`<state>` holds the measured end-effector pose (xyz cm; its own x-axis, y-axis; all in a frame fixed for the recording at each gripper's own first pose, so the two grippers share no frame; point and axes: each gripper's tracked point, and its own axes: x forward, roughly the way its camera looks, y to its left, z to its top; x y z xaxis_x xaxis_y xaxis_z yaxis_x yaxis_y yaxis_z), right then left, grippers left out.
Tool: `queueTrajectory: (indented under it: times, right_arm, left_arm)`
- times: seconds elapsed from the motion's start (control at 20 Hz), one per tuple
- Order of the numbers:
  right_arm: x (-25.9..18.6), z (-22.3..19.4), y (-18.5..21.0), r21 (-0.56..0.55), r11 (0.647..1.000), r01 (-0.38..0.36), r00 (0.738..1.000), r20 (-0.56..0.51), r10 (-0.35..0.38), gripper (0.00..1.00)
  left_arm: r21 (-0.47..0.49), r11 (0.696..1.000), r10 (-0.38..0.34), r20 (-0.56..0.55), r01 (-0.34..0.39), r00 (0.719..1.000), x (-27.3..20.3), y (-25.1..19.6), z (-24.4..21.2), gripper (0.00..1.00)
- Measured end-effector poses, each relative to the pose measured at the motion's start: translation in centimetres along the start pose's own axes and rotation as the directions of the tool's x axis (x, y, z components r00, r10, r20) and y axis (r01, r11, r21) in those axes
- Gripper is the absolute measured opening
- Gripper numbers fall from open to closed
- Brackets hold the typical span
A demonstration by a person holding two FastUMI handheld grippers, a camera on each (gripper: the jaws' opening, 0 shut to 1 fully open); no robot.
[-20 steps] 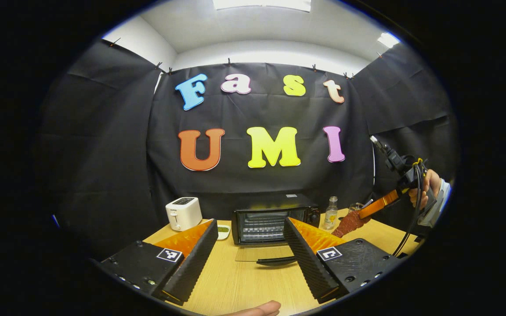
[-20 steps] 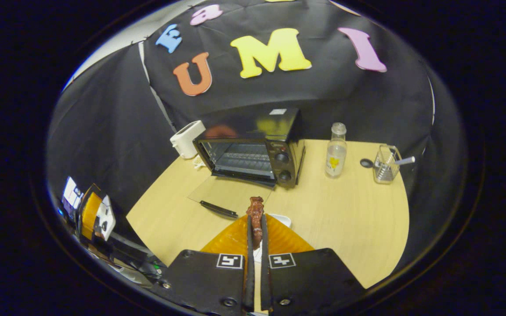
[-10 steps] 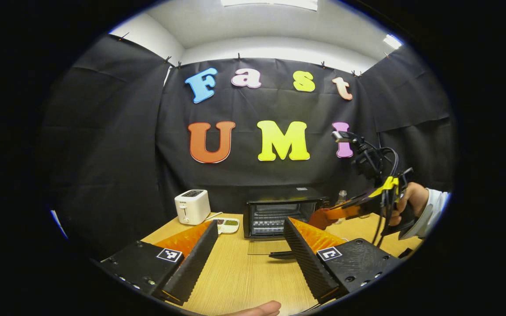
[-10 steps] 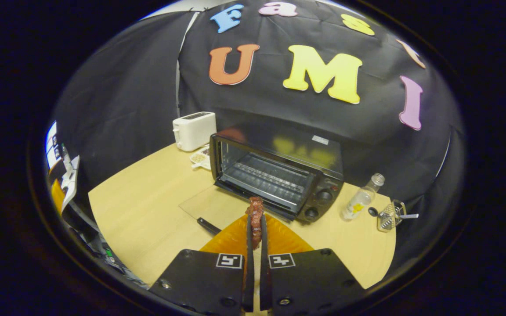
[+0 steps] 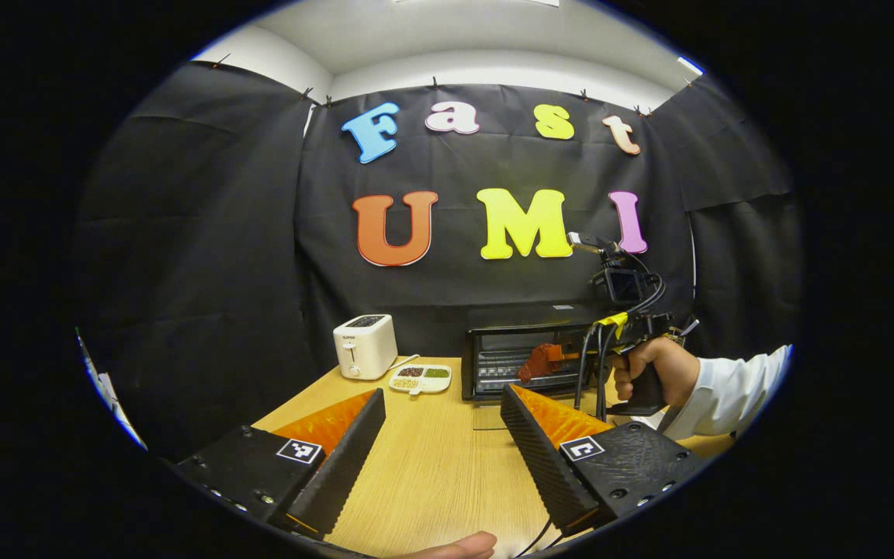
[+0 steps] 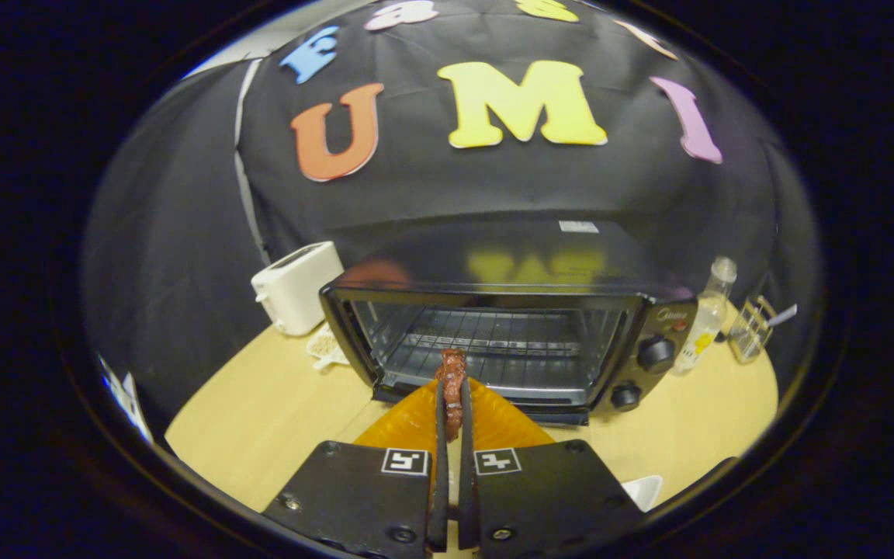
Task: Open the electric oven with the left hand, put the food in, and close the electric oven.
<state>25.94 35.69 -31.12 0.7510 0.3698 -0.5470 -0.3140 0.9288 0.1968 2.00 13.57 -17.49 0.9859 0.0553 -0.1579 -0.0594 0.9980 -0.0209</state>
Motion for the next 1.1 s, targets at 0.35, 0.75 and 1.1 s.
queueTrajectory:
  times: [0.35,0.75,1.1]
  right_arm:
    - [6.9,1.4,-3.6,0.533,0.845,-0.032,0.999,0.049,0.007,0.08]
    - [9.6,1.3,-5.2,0.521,0.854,-0.012,0.997,0.066,-0.027,0.14]
    - [9.0,0.8,-6.4,0.243,0.96,0.136,0.985,0.068,-0.157,0.6]
  left_arm:
    - [-0.036,0.999,0.02,-0.026,-0.021,0.999,1.0,1.5,-1.3,0.96]
    - [-0.05,0.999,0.017,-0.073,-0.02,0.997,1.4,1.7,-3.0,0.96]
    - [-0.037,0.999,0.009,-0.104,-0.013,0.995,1.2,1.5,-3.5,0.96]
